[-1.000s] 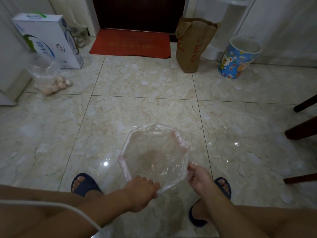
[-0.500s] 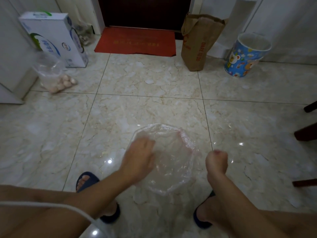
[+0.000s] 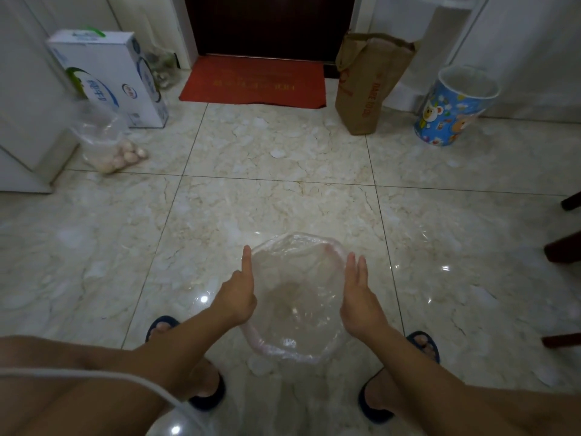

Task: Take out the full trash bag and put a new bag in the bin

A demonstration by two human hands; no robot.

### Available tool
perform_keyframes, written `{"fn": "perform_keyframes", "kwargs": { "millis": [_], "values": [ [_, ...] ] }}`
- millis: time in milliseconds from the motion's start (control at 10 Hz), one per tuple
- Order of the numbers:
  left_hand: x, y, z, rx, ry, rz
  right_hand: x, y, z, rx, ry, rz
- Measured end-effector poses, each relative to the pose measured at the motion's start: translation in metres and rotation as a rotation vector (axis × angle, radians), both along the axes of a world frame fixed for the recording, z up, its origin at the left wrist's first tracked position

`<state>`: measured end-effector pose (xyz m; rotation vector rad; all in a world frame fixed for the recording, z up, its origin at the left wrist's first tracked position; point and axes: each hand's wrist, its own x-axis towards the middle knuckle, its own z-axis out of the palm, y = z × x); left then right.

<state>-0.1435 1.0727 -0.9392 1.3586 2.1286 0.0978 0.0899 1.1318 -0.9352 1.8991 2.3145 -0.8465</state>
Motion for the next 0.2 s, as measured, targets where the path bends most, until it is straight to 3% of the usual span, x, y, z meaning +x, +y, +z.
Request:
{"fn": "perform_keyframes", "kwargs": {
  "millis": [100,200],
  "values": [
    [-0.0034,-0.0038,-0.0012,-0.050,-0.074,-0.011,0.0028,0.0091,0.0059,-0.004,-0.018,-0.007],
    [-0.0073,0.0038,0.0085,-0.115,0.030,-0.078,0.0018,0.0177,0.0148,-0.025,-0.013,-0.016]
  ]
}}
